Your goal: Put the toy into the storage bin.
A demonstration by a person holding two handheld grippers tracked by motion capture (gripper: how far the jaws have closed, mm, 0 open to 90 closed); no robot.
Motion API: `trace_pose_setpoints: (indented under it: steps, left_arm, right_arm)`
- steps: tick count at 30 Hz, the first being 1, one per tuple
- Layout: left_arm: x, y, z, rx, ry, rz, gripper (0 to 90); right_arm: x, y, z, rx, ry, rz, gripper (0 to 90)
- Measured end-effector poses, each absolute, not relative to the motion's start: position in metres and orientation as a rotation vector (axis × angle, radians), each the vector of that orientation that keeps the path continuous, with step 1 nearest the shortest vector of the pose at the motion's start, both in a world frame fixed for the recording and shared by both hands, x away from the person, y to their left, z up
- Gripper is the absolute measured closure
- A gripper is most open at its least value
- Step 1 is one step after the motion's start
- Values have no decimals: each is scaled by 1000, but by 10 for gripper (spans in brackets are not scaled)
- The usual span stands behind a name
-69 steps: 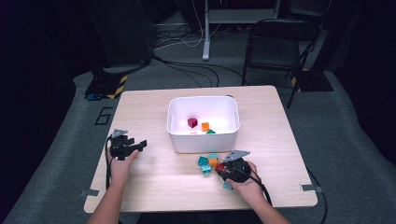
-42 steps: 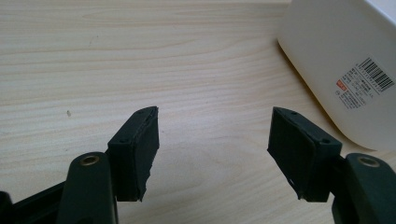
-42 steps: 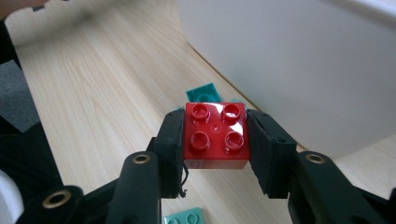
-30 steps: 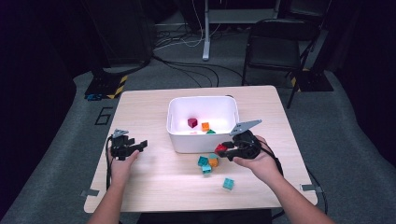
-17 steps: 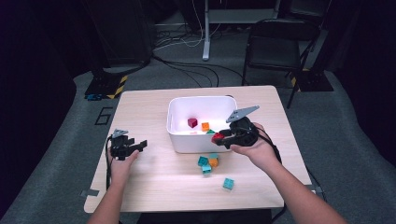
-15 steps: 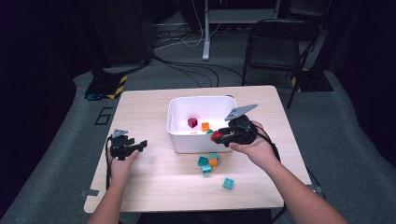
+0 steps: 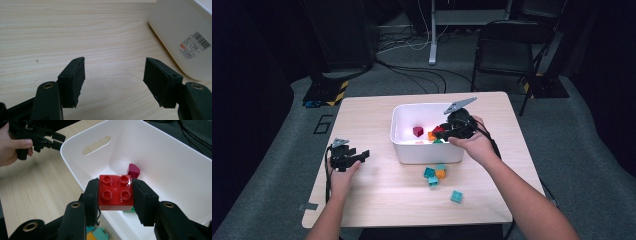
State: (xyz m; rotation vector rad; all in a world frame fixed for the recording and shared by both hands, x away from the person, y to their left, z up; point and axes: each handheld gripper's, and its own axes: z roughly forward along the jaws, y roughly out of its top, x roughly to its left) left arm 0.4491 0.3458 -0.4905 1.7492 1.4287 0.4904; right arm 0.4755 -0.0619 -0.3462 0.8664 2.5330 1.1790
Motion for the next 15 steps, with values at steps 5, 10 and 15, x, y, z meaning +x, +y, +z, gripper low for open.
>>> trace_pose_setpoints:
  steps: [5, 10, 15]
  left_arm:
    - [449, 346, -491, 1749, 1428, 490, 333]
    - [450, 346, -491, 1744, 1430, 484, 333]
    - [450, 346, -491, 1745, 1427, 485, 333]
  right_arm:
    - [492, -48, -345, 861, 2531, 1182, 585]
    - [506, -35, -345, 868, 2532, 1179, 585]
    - [520, -25, -350, 894, 2534, 1175, 585]
